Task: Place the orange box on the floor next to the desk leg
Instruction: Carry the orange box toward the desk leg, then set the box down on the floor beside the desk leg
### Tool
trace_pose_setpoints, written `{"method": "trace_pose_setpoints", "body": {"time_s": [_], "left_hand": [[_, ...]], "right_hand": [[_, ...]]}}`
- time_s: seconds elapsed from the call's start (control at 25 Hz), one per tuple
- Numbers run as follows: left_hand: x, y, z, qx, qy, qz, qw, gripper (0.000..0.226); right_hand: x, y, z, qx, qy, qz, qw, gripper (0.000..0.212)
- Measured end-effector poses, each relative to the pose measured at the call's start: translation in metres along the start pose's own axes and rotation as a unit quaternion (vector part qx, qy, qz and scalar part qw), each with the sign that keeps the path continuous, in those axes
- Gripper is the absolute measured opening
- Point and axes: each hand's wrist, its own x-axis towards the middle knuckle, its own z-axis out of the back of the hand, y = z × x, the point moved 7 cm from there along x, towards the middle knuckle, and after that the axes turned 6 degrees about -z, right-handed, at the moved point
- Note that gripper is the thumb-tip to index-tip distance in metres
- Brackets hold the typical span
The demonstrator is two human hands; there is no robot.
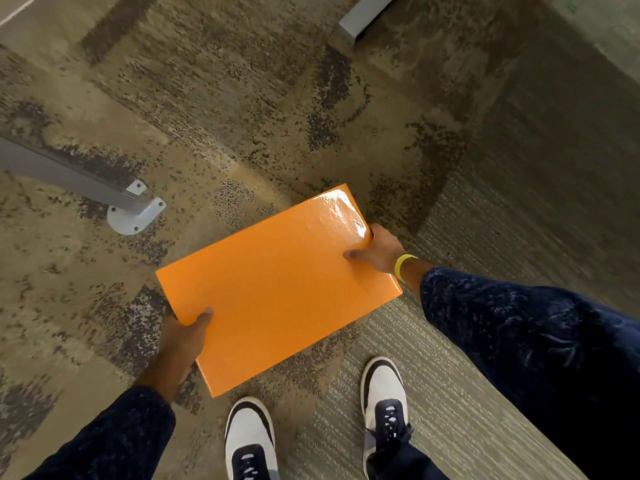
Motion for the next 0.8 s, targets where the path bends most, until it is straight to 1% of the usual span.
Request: {"method": "trace_pose_setpoints", "body": {"time_s": [0.16, 0.28, 0.36, 0.48, 0.6, 0.72, 0.8], "left_hand": [[-0.004, -0.018, -0.005, -0.002, 0.017, -0.006, 1.000, 0.063], [-0.013, -0.043, -0.017, 0.006, 0.028, -0.009, 1.000, 0.070], [-0.021, -0.063, -0.025, 0.003, 0.035, -0.020, 0.999, 0.070], [-0.031, -0.107, -0.038, 0.002, 0.039, -0.056, 0.998, 0.064], [-0.040, -0.160, -0.047, 0.034, 0.033, -0.108, 0.993, 0.056], [-0.052, -0.202, -0.063, 0.021, 0.047, -0.124, 0.991, 0.051], [-0.062, -0.224, -0.073, -0.021, 0.075, -0.115, 0.990, 0.050]], "right_hand": [[0.001, -0.003, 0.014, -0.009, 0.004, -0.002, 1.000, 0.085], [0.004, -0.005, 0.040, 0.004, -0.006, -0.004, 1.000, 0.088], [0.004, -0.005, 0.060, 0.020, -0.006, 0.000, 1.000, 0.089], [0.004, -0.008, 0.100, 0.061, -0.014, -0.013, 0.998, 0.084], [0.004, -0.008, 0.139, 0.128, -0.027, -0.008, 0.991, 0.074], [0.000, -0.008, 0.180, 0.179, -0.032, -0.002, 0.983, 0.065], [0.002, 0.002, 0.208, 0.204, -0.042, 0.009, 0.978, 0.063]]}}
